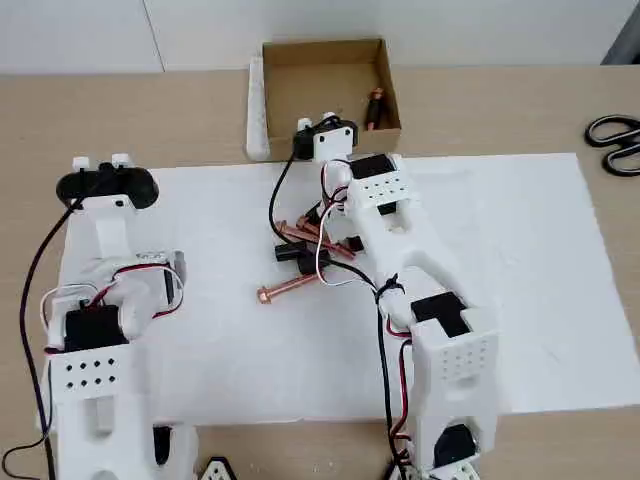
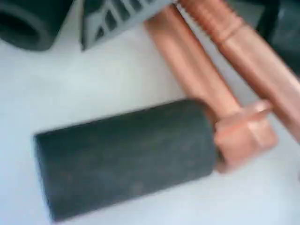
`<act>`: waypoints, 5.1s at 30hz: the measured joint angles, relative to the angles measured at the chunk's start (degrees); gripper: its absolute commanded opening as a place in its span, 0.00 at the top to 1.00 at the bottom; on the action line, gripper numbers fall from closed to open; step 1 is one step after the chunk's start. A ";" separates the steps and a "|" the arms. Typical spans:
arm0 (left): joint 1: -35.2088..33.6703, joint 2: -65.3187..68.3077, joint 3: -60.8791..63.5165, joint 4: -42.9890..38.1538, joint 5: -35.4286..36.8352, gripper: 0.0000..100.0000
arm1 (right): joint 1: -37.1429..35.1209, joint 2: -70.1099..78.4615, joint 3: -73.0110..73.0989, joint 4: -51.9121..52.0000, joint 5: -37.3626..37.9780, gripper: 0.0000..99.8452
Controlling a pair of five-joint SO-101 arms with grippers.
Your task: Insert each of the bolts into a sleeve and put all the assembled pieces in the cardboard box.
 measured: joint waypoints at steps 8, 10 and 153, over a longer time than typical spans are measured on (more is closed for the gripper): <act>0.00 0.00 0.00 0.00 0.00 0.83 | -0.09 0.00 -1.49 3.87 -1.32 0.88; 0.00 0.00 0.00 0.00 0.00 0.83 | -0.09 0.00 -2.11 5.10 -1.32 0.94; 28.13 25.76 0.53 -10.37 58.64 0.83 | 16.26 -24.35 -13.45 29.89 -3.96 1.00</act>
